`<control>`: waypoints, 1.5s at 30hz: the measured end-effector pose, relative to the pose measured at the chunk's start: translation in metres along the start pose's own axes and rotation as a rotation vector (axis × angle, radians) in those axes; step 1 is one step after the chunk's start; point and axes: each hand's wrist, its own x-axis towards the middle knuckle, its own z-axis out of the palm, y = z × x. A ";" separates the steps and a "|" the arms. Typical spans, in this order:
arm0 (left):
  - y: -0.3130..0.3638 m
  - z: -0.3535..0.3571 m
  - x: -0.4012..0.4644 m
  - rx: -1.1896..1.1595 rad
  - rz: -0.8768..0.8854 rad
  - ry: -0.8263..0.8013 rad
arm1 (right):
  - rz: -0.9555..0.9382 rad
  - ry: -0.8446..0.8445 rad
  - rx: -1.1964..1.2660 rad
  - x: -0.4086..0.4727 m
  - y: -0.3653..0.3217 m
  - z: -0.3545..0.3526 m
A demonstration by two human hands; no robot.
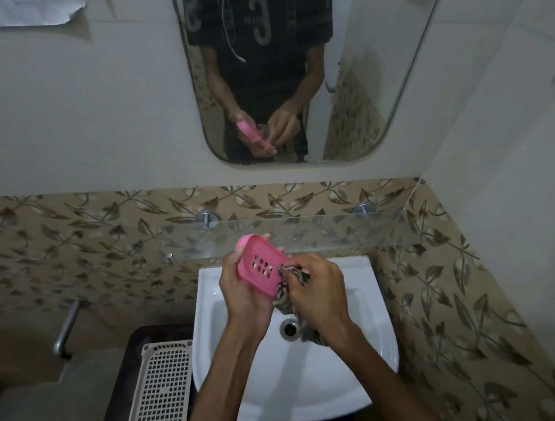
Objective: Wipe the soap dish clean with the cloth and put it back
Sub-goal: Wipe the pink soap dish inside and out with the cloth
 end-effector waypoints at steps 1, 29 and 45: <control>-0.002 0.000 -0.001 -0.010 -0.003 0.011 | 0.058 0.020 0.089 0.000 0.002 -0.003; -0.009 0.015 0.008 0.459 0.144 -0.062 | 0.011 0.168 0.520 0.006 -0.058 -0.005; -0.018 0.003 0.024 0.469 0.104 -0.044 | 0.047 0.179 0.523 -0.013 -0.060 0.002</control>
